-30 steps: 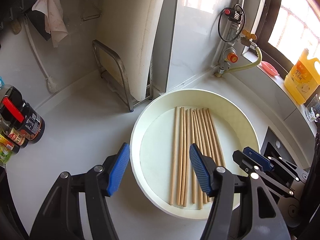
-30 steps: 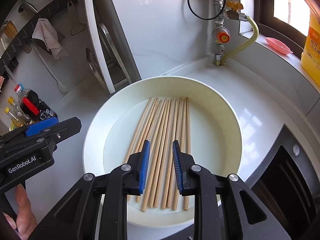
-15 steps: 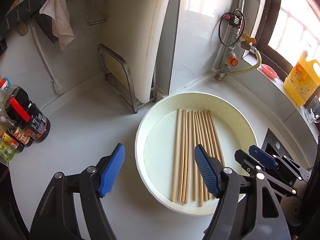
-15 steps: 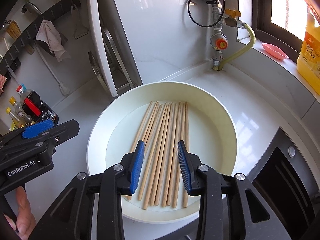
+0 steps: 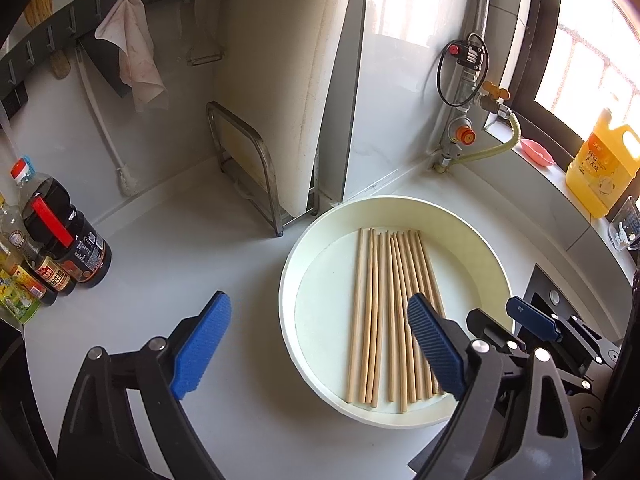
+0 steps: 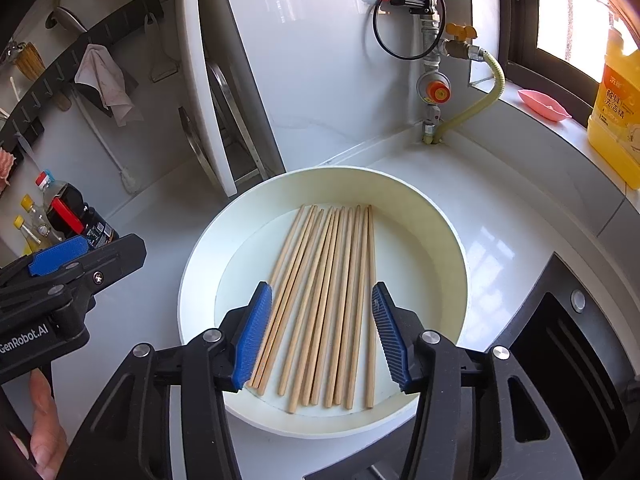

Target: Organize utensils

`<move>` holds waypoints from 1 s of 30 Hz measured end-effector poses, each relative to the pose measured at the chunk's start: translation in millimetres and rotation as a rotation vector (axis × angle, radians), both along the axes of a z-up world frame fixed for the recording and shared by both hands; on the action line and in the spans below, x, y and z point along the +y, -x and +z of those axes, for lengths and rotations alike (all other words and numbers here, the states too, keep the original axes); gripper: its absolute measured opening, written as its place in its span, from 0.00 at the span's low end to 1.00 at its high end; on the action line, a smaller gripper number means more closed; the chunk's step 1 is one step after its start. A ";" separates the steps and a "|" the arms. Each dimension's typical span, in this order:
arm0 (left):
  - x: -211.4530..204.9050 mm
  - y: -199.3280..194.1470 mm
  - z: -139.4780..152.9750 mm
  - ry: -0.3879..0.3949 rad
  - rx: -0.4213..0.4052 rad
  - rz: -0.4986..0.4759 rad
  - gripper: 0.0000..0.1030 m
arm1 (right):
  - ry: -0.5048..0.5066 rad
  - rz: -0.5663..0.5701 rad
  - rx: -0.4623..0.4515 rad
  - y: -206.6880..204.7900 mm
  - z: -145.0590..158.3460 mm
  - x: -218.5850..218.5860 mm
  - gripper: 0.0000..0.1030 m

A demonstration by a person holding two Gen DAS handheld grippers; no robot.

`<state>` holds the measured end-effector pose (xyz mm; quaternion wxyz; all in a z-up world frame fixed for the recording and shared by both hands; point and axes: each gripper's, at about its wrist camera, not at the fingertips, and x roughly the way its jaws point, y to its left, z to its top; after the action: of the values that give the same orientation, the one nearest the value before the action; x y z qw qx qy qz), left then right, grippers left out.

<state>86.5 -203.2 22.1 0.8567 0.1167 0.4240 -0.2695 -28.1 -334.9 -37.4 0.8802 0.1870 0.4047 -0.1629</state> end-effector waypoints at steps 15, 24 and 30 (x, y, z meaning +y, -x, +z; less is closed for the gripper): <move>11.2 3.4 6.7 0.005 -0.007 0.022 0.93 | -0.003 -0.023 0.000 7.1 1.9 2.8 0.61; 15.9 4.6 7.6 0.004 0.013 0.031 0.94 | -0.004 -0.015 0.009 7.9 2.1 5.6 0.61; 19.2 6.0 7.3 0.001 0.017 0.047 0.94 | -0.004 -0.012 0.010 8.5 2.5 7.5 0.61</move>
<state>80.5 -184.0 29.4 0.8592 0.1038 0.4338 -0.2506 -36.6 -327.4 -34.9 0.8768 0.1903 0.4083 -0.1683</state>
